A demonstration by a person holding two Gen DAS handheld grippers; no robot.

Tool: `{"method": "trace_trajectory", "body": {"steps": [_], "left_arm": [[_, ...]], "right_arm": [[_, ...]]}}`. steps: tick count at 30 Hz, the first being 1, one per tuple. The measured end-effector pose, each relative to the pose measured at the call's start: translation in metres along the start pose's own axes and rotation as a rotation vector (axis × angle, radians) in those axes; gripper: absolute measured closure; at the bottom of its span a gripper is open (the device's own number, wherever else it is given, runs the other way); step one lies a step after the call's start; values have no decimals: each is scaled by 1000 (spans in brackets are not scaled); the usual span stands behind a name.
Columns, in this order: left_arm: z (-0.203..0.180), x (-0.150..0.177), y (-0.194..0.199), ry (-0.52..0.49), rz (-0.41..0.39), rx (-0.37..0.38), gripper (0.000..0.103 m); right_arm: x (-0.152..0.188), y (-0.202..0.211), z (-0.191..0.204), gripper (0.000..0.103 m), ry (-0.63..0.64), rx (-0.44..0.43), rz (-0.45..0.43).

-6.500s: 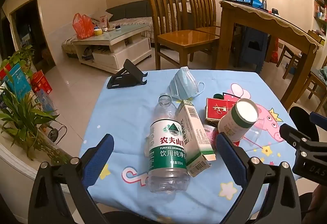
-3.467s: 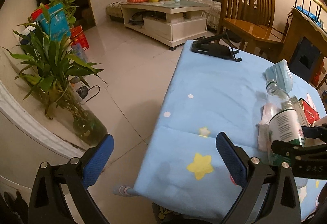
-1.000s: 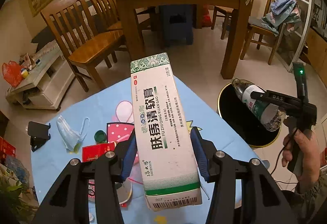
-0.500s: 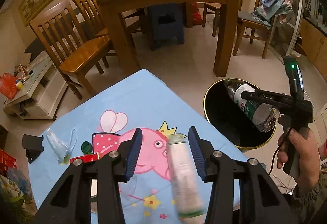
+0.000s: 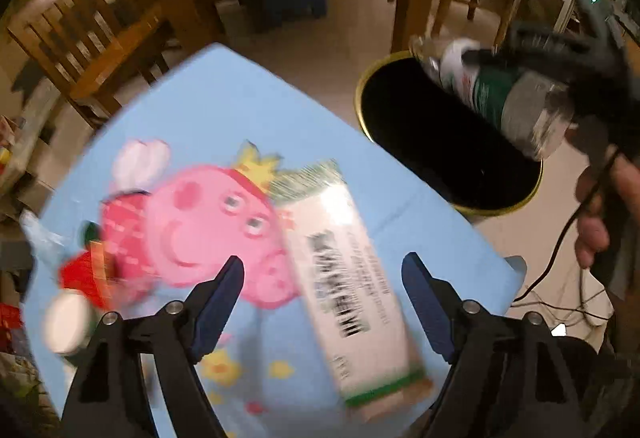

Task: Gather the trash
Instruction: 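Carry the water bottle over the black bin with right tool and release it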

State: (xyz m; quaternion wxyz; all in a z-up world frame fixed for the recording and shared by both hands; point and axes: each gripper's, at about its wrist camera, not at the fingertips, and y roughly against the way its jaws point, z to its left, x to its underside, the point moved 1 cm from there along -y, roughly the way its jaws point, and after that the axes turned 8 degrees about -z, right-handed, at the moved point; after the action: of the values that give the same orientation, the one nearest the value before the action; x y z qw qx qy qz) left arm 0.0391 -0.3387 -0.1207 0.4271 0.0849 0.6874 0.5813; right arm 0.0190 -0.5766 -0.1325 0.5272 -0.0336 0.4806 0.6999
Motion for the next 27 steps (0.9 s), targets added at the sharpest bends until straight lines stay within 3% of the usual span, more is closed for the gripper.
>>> {"method": "trace_trajectory", "body": {"steps": [2, 3, 6, 16, 21, 24, 27], "left_arm": [[-5, 5, -23, 26, 65, 41, 26], [-7, 5, -24, 35, 46, 36, 22], [-18, -3, -19, 16, -1, 35, 58], [-43, -54, -37, -21, -53, 62, 58], [-72, -83, -57, -96, -57, 81, 56], [-80, -93, -67, -118, -58, 61, 41], [-79, -91, -67, -125, -68, 58, 34]], "right_arm": [[-1, 2, -1, 39, 3, 1, -6], [-1, 3, -2, 40, 1, 0, -8], [-2, 4, -4, 39, -4, -6, -9], [-1, 4, -15, 39, -18, 8, -7], [-12, 27, -33, 40, -80, 24, -94], [-17, 38, -47, 39, -114, 34, -127], [-16, 35, -51, 39, -117, 38, -110]]}}
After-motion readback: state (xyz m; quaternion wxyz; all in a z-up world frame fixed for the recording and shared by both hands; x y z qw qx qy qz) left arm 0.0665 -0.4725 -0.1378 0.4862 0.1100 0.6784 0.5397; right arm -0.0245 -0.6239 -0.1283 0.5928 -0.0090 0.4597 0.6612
